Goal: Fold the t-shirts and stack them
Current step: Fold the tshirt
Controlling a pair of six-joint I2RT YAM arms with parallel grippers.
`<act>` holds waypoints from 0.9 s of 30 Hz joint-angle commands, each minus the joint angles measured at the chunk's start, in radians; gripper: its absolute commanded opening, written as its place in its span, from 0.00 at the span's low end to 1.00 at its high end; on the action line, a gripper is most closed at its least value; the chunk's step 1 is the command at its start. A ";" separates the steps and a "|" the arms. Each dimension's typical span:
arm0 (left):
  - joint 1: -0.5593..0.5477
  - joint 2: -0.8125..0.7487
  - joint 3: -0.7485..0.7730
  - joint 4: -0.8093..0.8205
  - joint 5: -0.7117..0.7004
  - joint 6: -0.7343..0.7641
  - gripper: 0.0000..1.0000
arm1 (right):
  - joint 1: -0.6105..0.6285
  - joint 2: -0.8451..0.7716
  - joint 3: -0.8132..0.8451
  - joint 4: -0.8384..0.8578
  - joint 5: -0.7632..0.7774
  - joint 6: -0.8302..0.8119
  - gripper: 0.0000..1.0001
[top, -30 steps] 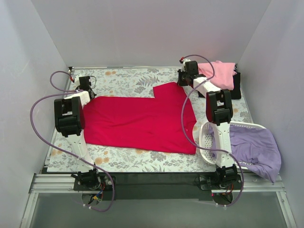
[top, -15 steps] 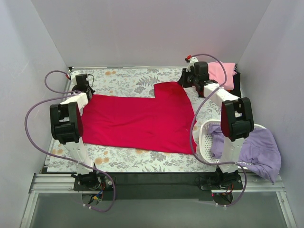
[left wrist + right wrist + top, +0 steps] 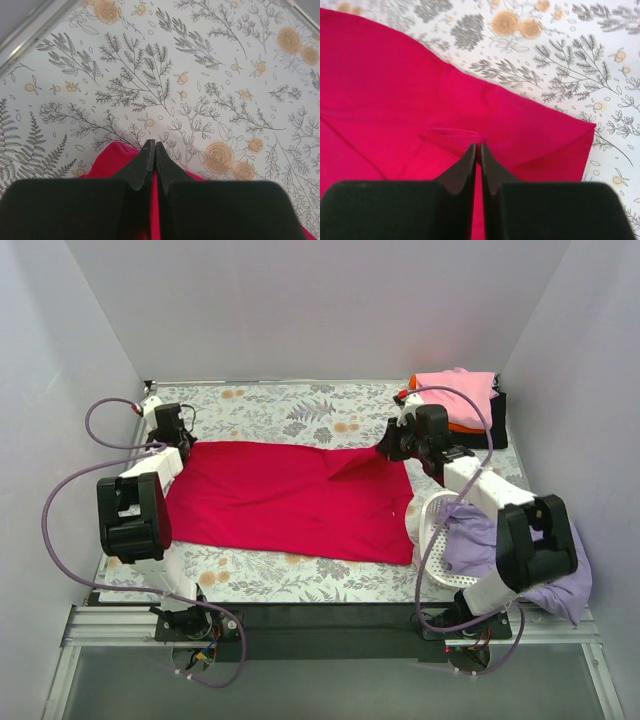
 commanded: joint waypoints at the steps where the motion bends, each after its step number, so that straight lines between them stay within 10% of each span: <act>1: 0.004 -0.095 -0.055 0.018 -0.049 -0.011 0.00 | 0.019 -0.128 -0.053 0.013 0.033 0.001 0.01; 27: 0.010 -0.376 -0.336 -0.012 -0.284 -0.044 0.00 | 0.065 -0.688 -0.298 -0.370 0.082 -0.034 0.01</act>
